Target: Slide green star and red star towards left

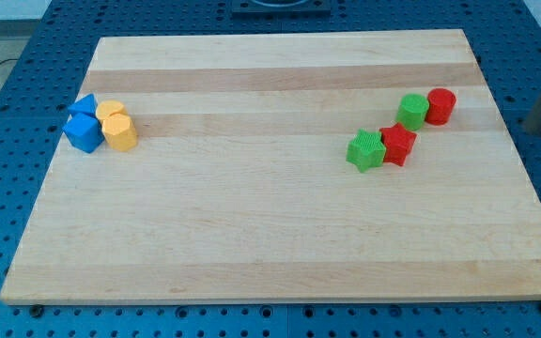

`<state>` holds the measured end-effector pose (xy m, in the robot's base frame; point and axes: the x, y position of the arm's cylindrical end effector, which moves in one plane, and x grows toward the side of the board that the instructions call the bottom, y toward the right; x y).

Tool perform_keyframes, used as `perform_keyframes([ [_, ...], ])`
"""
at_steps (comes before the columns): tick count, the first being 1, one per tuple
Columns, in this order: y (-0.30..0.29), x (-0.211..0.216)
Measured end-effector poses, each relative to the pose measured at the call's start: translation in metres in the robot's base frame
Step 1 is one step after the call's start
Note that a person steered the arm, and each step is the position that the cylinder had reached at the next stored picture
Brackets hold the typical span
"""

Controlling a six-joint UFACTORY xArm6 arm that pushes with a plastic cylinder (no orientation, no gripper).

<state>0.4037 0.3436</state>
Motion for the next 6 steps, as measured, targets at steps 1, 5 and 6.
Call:
perform_keyframes([
  [1,0.002,-0.009],
  [5,-0.07,-0.049],
  [6,-0.121,-0.03],
])
